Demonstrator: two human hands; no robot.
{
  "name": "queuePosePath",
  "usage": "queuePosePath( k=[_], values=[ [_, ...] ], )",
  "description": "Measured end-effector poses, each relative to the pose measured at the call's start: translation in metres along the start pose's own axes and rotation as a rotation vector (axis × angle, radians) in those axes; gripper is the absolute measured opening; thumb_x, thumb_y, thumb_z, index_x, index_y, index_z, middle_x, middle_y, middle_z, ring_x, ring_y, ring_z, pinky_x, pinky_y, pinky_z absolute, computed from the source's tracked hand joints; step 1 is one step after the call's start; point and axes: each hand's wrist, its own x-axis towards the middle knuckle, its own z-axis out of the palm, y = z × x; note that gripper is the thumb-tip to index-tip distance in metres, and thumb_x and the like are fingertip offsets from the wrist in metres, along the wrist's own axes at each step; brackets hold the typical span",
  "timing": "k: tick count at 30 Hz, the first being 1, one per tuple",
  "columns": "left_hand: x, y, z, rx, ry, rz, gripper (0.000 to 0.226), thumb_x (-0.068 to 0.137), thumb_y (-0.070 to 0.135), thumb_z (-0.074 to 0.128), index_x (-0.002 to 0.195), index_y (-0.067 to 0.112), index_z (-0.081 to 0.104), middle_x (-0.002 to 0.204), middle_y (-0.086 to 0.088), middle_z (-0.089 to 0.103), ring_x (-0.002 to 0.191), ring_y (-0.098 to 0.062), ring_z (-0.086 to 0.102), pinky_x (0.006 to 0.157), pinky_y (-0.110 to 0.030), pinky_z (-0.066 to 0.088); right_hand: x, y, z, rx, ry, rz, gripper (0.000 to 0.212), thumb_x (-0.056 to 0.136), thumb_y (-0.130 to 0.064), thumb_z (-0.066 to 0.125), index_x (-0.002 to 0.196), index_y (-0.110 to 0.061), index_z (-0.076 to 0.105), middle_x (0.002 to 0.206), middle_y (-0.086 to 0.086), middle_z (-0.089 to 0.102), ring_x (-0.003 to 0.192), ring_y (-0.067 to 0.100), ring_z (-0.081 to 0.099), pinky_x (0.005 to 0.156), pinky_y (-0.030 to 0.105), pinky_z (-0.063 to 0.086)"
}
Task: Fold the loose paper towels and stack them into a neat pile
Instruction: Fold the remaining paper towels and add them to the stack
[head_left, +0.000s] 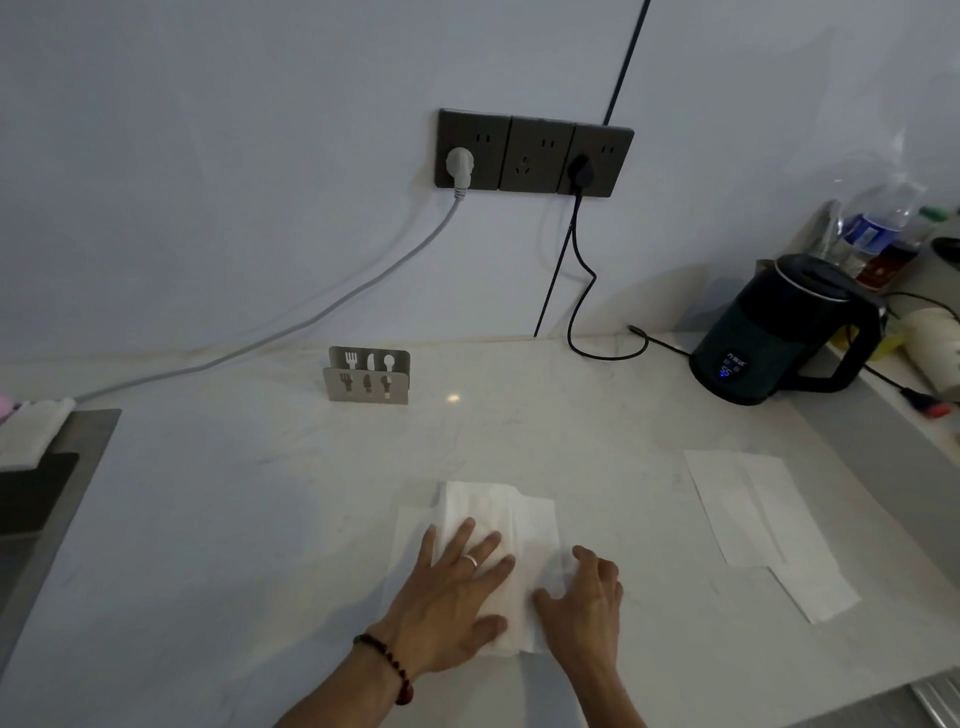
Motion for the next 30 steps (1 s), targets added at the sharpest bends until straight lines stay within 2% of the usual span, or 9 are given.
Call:
queuePosePath(
  k=[6, 11, 14, 15, 17, 19, 21, 24, 30],
  values=[
    [0.004, -0.001, 0.005, 0.008, -0.025, -0.009, 0.070, 0.094, 0.060, 0.029, 0.153, 0.035, 0.000, 0.162, 0.008, -0.014, 0.140, -0.016, -0.033, 0.111, -0.055, -0.020, 0.007, -0.001, -0.008, 0.297, -0.089, 0.212, 0.062, 0.081, -0.003, 0.064, 0.139, -0.009, 0.041, 0.105, 0.006, 0.058, 0.095, 0.023, 0.055, 0.084, 0.031, 0.046],
    [0.004, -0.001, 0.003, -0.038, 0.004, -0.025, 0.073, 0.085, 0.063, 0.010, 0.153, 0.036, 0.009, 0.162, 0.012, -0.004, 0.147, -0.015, -0.021, 0.113, -0.054, -0.018, 0.004, -0.004, -0.028, 0.757, -0.240, 0.220, 0.023, 0.080, 0.003, 0.059, 0.092, -0.006, 0.076, 0.086, 0.012, 0.075, 0.087, 0.036, 0.068, 0.081, 0.050, 0.056],
    [0.009, -0.001, -0.011, -0.178, 0.183, -0.056, 0.077, 0.083, 0.058, -0.001, 0.140, 0.031, 0.043, 0.153, 0.009, 0.033, 0.146, -0.014, 0.018, 0.120, -0.050, -0.003, -0.004, -0.018, -0.037, 0.723, -0.299, 0.068, 0.025, 0.081, 0.000, 0.060, 0.088, -0.016, 0.077, 0.085, 0.005, 0.076, 0.084, 0.027, 0.071, 0.080, 0.044, 0.059],
    [0.010, 0.000, -0.016, -0.263, 0.288, -0.077, 0.070, 0.088, 0.054, 0.004, 0.127, 0.029, 0.056, 0.141, 0.008, 0.048, 0.136, -0.015, 0.036, 0.120, -0.048, 0.013, -0.006, -0.023, -0.037, 0.685, -0.313, 0.006, 0.025, 0.081, -0.001, 0.060, 0.090, -0.018, 0.077, 0.086, 0.002, 0.075, 0.083, 0.024, 0.071, 0.079, 0.041, 0.060],
    [0.012, 0.003, -0.027, -0.487, 0.498, -0.169, 0.050, 0.097, 0.047, 0.022, 0.093, 0.024, 0.066, 0.104, 0.007, 0.062, 0.098, -0.012, 0.056, 0.096, -0.036, 0.043, -0.012, -0.032, -0.036, 0.614, -0.362, -0.114, 0.025, 0.082, -0.005, 0.063, 0.095, -0.022, 0.075, 0.086, -0.001, 0.075, 0.082, 0.018, 0.071, 0.076, 0.034, 0.060],
    [0.013, 0.007, -0.039, -0.777, 0.511, -0.317, 0.046, 0.099, 0.044, 0.037, 0.063, 0.019, 0.052, 0.071, 0.007, 0.055, 0.066, -0.008, 0.051, 0.068, -0.026, 0.043, -0.016, -0.036, -0.033, 0.563, -0.440, -0.211, 0.021, 0.084, -0.012, 0.067, 0.101, -0.022, 0.074, 0.085, -0.001, 0.073, 0.077, 0.013, 0.068, 0.071, 0.026, 0.057],
    [0.015, 0.003, -0.042, -0.888, 0.464, -0.412, 0.049, 0.095, 0.040, 0.051, 0.054, 0.017, 0.036, 0.052, 0.007, 0.042, 0.051, -0.009, 0.039, 0.056, -0.024, 0.035, -0.018, -0.036, -0.032, 0.598, -0.483, -0.223, 0.017, 0.087, -0.014, 0.066, 0.101, -0.019, 0.074, 0.083, 0.003, 0.072, 0.069, 0.013, 0.065, 0.066, 0.024, 0.053],
    [0.016, -0.008, -0.036, -0.772, 0.421, -0.497, 0.046, 0.087, 0.028, 0.063, 0.052, 0.018, 0.035, 0.047, 0.007, 0.038, 0.046, -0.011, 0.038, 0.051, -0.024, 0.034, -0.009, -0.026, -0.027, 0.562, -0.359, -0.178, 0.018, 0.090, -0.013, 0.061, 0.099, -0.021, 0.074, 0.081, 0.002, 0.071, 0.066, 0.012, 0.062, 0.062, 0.020, 0.050],
    [0.014, -0.017, -0.026, -0.666, 0.394, -0.609, 0.039, 0.082, 0.035, 0.065, 0.055, 0.019, 0.043, 0.049, 0.007, 0.046, 0.046, -0.011, 0.044, 0.047, -0.021, 0.033, 0.006, -0.010, -0.009, 0.093, -0.258, -0.419, 0.040, 0.094, -0.032, 0.057, 0.132, -0.041, 0.050, 0.105, -0.014, 0.051, 0.074, 0.007, 0.058, 0.070, 0.011, 0.046]
  ],
)
